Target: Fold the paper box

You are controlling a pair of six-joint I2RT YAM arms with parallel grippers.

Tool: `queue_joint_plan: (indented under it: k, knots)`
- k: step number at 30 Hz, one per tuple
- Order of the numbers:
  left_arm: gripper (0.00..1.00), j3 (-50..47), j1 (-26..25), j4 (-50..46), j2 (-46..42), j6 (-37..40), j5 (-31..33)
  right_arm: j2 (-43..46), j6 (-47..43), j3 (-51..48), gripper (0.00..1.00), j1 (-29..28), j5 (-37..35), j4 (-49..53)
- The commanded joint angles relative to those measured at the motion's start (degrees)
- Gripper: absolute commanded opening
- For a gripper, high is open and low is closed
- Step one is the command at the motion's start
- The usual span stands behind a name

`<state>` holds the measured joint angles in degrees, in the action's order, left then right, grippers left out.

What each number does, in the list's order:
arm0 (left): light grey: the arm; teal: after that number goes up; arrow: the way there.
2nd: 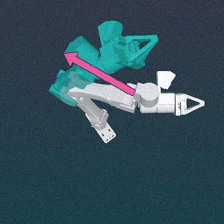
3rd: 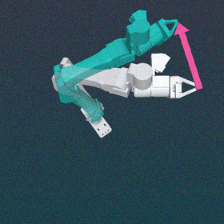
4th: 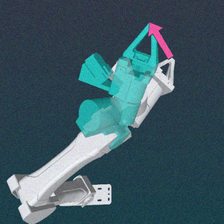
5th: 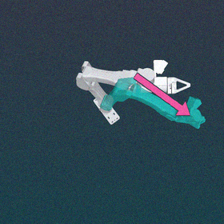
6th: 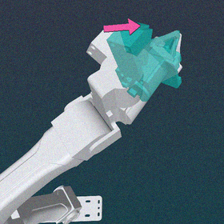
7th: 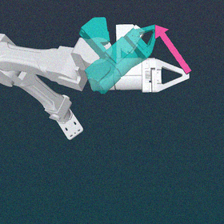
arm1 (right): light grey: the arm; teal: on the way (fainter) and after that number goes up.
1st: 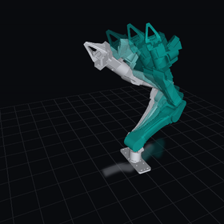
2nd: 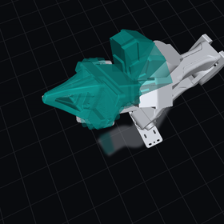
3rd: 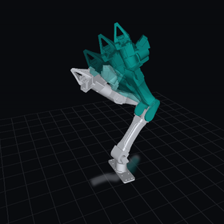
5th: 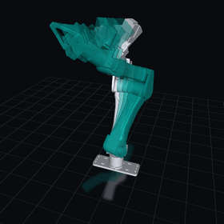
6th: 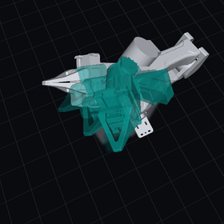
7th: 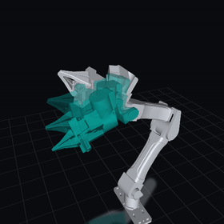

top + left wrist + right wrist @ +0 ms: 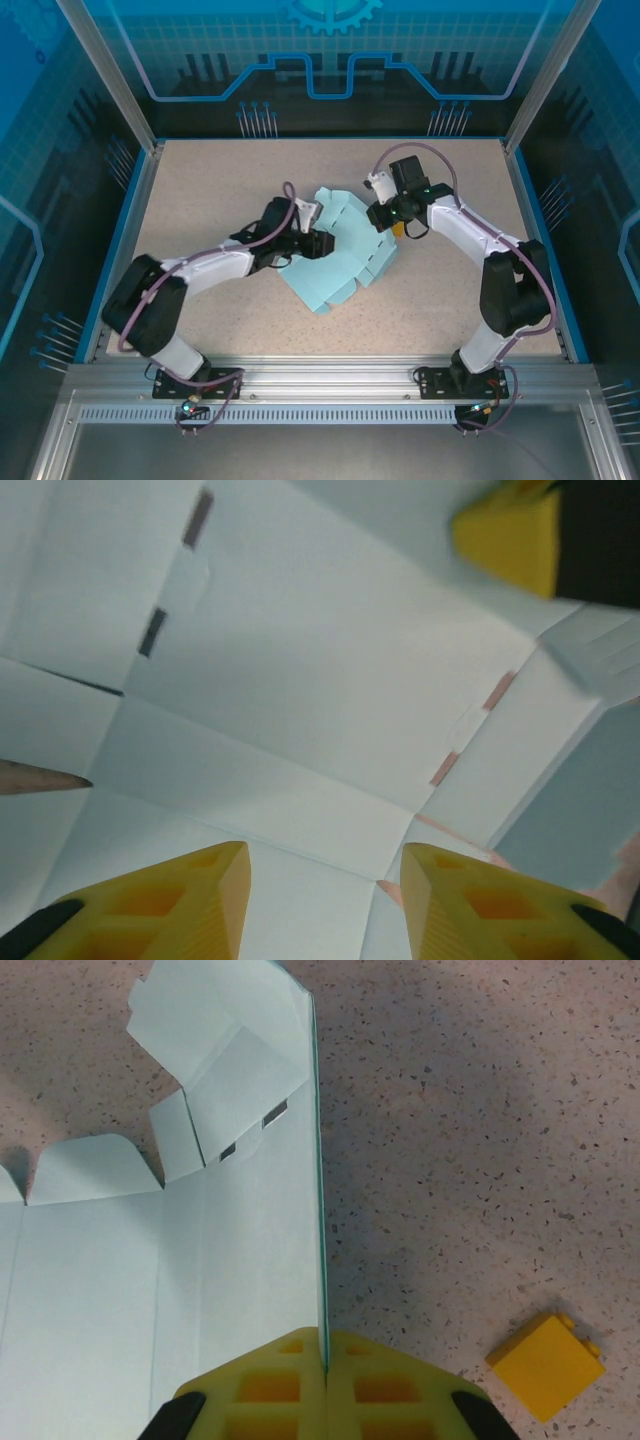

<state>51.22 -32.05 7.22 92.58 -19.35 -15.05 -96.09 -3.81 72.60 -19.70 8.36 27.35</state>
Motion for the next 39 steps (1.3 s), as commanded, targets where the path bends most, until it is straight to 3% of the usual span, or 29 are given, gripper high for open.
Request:
queue_joint_plan:
  k: [1,10,22,39]
  knots:
    - [0.43,3.18,-2.55,4.76,5.29,1.85,2.68,-0.52,0.64,-1.35,0.03,0.54,-0.97,-2.24]
    - [0.34,4.52,-4.84,7.35,14.04,3.53,5.38,-0.24,0.32,-2.44,0.03,0.54,-1.23,-3.44]
    - [0.29,0.72,-5.02,14.49,17.77,2.14,6.65,2.73,1.78,-5.56,0.03,-1.38,-2.92,-5.85]
    - [0.29,-4.17,-5.54,23.86,19.58,0.78,7.58,9.76,6.04,-11.64,0.02,-14.24,-18.88,-8.46]
